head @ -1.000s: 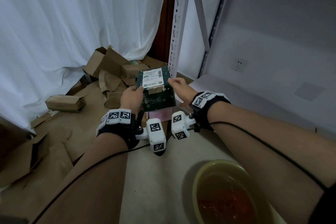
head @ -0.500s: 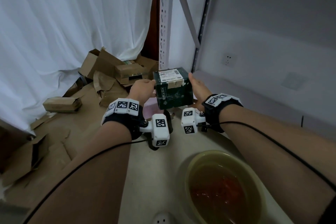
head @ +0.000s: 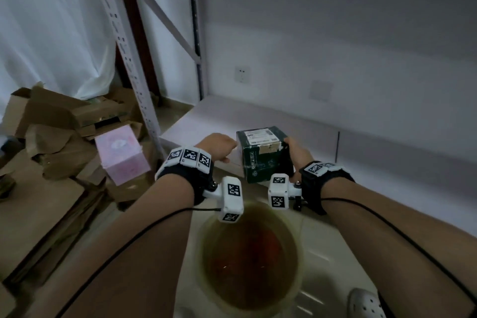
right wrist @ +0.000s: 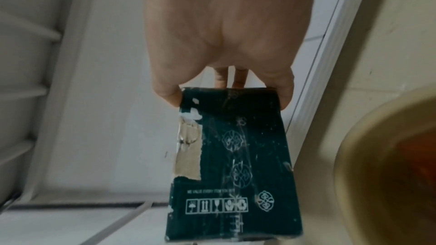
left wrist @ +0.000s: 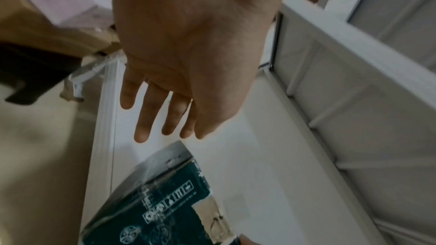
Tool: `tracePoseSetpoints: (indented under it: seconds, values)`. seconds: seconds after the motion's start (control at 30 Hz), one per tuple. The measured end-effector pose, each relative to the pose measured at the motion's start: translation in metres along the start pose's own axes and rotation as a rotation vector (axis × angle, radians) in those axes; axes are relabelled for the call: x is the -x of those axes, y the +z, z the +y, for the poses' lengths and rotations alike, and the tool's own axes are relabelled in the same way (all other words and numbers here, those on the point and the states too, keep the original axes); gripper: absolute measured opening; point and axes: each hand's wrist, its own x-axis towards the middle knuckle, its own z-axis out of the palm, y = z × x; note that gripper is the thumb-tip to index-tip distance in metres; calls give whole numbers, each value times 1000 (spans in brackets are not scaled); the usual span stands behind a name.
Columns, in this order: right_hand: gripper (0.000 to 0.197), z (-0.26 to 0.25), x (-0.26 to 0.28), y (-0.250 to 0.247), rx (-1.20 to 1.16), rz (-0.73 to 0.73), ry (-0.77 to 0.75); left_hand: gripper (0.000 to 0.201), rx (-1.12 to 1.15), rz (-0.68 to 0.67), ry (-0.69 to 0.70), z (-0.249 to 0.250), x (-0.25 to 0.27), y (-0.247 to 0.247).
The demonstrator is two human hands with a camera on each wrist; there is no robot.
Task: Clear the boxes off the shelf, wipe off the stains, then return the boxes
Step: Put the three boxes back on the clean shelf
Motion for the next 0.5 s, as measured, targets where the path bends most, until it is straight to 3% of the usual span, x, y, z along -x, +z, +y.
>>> tracePoseSetpoints:
  seconds: [0.07,0.17,0.23,0.37,0.5]
  values:
    - [109,12,-11,-37,13,116,34,16,-36,-17,13,15,-8,29]
    - [112,36,-63,-99,11,269,31,31,-67,-71,32,37,-21,70]
    - [110,49,-92,-134,11,349,59,25,-101,-124,46,51,-29,94]
    - [102,63,-100,-180,-3,448,55,12,-162,-142,72,61,-49,135]
    - [102,70,-93,-204,-45,494,47,25,-213,-158,45,58,-68,167]
